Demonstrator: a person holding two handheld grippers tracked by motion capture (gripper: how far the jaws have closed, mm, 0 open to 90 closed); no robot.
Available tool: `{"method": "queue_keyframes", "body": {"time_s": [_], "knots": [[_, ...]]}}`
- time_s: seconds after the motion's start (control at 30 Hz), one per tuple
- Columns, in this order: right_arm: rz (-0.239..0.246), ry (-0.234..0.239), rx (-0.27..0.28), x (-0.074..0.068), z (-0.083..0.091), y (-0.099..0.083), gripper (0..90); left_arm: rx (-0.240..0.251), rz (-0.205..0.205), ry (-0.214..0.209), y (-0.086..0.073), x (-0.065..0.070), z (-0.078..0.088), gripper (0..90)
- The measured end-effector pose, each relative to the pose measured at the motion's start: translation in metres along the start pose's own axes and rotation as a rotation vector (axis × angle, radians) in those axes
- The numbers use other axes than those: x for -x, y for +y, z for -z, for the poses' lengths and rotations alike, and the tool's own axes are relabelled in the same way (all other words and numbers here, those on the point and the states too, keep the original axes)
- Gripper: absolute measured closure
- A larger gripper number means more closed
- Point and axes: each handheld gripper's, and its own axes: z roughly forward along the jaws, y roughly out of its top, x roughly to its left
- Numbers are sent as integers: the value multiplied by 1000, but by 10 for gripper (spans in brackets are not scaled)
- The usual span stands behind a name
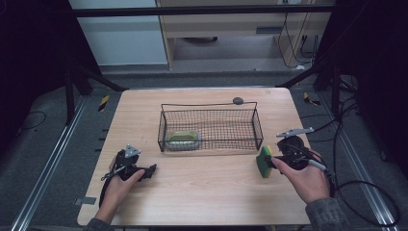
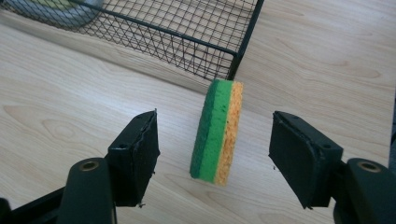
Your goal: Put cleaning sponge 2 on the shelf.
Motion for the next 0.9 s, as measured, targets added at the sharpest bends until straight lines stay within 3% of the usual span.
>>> {"method": "queue_keyframes", "body": {"time_s": [0.27, 0.4, 0.5, 0.9], "knots": [[5, -14, -23, 1, -7, 12, 313, 0, 3, 4, 0, 0, 0, 0], [8, -20, -75, 4, -20, 9, 308, 0, 8, 9, 0, 0, 0, 0], [-16, -25, -109, 7, -29, 8, 309, 0, 8, 9, 0, 0, 0, 0], [-52, -18, -182, 3, -56, 9, 398, 0, 9, 10, 0, 0, 0, 0]]}}
